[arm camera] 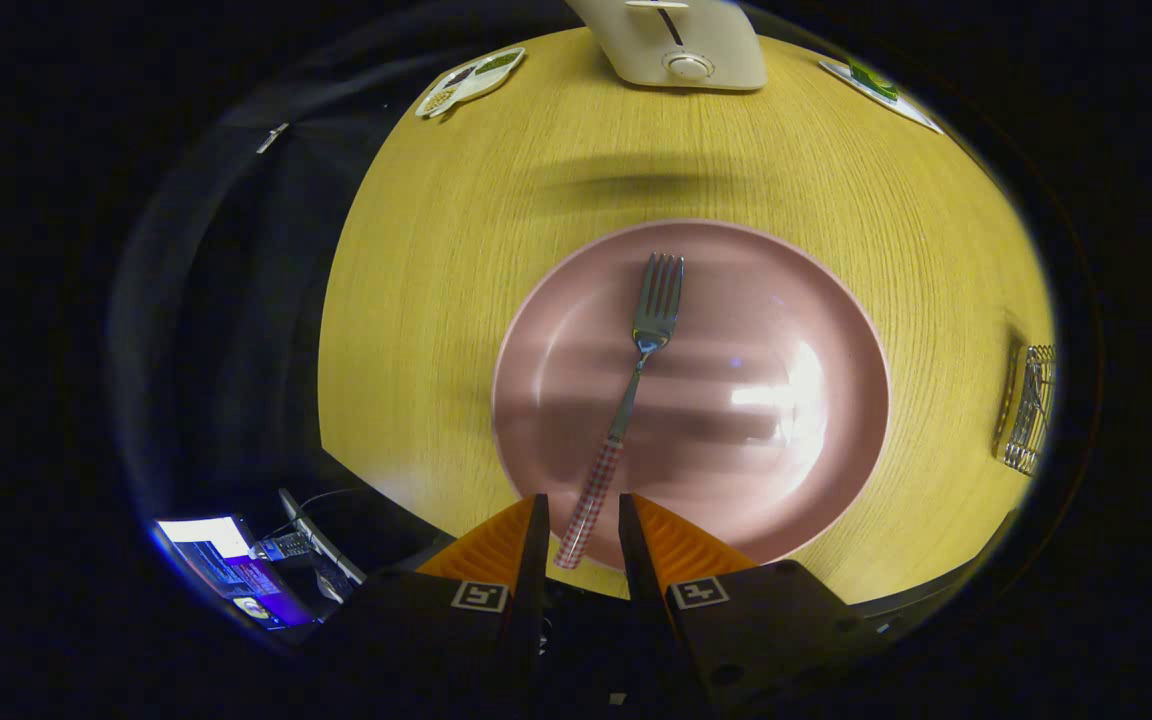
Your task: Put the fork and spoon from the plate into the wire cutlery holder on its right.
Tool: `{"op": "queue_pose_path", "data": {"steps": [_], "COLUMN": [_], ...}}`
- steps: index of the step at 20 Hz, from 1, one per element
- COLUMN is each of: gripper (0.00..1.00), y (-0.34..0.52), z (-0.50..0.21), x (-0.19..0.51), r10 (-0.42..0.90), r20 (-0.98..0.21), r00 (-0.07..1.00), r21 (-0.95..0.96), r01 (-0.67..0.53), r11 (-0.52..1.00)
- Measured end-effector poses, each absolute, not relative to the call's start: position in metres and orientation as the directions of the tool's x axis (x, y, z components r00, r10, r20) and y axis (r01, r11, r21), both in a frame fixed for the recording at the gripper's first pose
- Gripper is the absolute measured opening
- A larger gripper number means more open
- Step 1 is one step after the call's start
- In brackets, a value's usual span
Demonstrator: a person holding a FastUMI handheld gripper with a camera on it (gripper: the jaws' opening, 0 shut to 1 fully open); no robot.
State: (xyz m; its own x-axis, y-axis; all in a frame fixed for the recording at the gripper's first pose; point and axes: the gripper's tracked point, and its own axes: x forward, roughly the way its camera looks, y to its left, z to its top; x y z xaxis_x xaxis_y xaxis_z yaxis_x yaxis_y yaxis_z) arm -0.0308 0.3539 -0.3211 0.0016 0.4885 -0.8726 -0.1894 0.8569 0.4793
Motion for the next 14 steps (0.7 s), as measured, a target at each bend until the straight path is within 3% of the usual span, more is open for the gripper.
{"op": "queue_pose_path", "data": {"steps": [7, 8, 9, 12, 14], "gripper": [0.44, 0.36, 0.23, 0.1, 0.1], "y": [0.367, 0.363, 0.364, 0.356, 0.349], "z": [-0.346, -0.347, -0.35, -0.343, -0.334], "x": [-0.033, -0.035, -0.035, -0.036, -0.037], "r10": [0.452, 0.442, 0.447, 0.45, 0.479], "r20": [-0.892, -0.896, -0.893, -0.891, -0.876], "r00": [-0.024, -0.037, -0.046, -0.057, -0.06], "r21": [0.452, 0.443, 0.449, 0.454, 0.483], "r01": [-0.111, -0.109, -0.096, -0.104, -0.097], "r11": [0.885, 0.89, 0.888, 0.885, 0.87]}}
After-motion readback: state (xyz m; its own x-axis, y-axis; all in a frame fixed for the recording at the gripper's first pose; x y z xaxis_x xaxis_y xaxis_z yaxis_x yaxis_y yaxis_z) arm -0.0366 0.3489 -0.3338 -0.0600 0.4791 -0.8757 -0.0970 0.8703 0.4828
